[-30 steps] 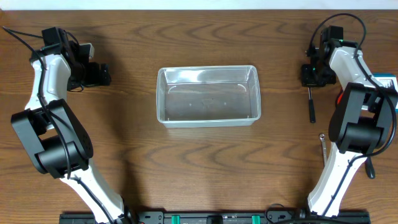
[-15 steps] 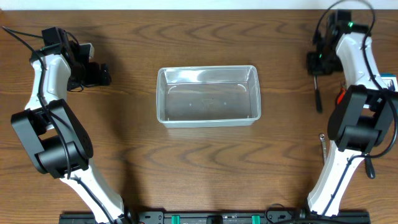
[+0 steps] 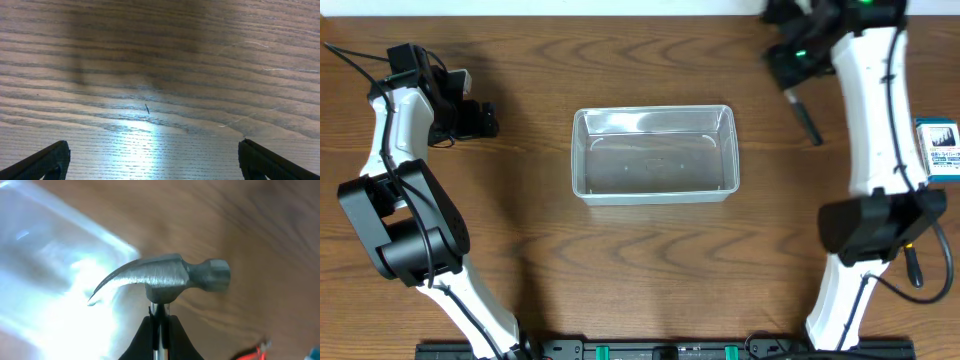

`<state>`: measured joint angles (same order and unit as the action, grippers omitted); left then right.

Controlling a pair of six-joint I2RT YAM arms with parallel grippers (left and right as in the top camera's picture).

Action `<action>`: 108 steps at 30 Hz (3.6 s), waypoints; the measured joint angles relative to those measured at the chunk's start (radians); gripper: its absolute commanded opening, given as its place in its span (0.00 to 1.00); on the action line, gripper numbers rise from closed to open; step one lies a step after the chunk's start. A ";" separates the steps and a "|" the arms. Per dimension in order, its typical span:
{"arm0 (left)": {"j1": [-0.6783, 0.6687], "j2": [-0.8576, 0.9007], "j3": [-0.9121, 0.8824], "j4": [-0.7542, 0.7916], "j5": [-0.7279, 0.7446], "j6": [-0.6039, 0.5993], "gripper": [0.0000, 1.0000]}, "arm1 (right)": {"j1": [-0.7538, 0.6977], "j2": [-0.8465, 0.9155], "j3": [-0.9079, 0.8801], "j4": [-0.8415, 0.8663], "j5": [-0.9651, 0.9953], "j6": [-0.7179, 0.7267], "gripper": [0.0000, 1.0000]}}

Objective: Pack container
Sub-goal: 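Lift the hammer and carry it left over the clear container, then lower the hammer into the container and open the right gripper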

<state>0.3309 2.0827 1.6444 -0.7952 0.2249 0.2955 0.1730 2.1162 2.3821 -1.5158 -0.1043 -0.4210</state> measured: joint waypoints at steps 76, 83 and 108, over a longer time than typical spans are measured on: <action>0.000 0.000 0.000 0.000 0.000 0.000 0.98 | 0.420 0.298 -0.016 0.113 -0.054 -0.413 0.01; 0.000 0.000 0.000 0.000 0.000 0.000 0.98 | 0.420 0.338 -0.022 0.110 -0.098 -0.417 0.01; 0.000 0.000 0.000 0.000 0.000 0.000 0.98 | 0.420 0.382 -0.134 0.133 -0.126 -0.420 0.05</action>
<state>0.3309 2.0827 1.6444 -0.7956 0.2249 0.2955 0.5934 2.4985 2.2478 -1.3830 -0.2306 -0.8406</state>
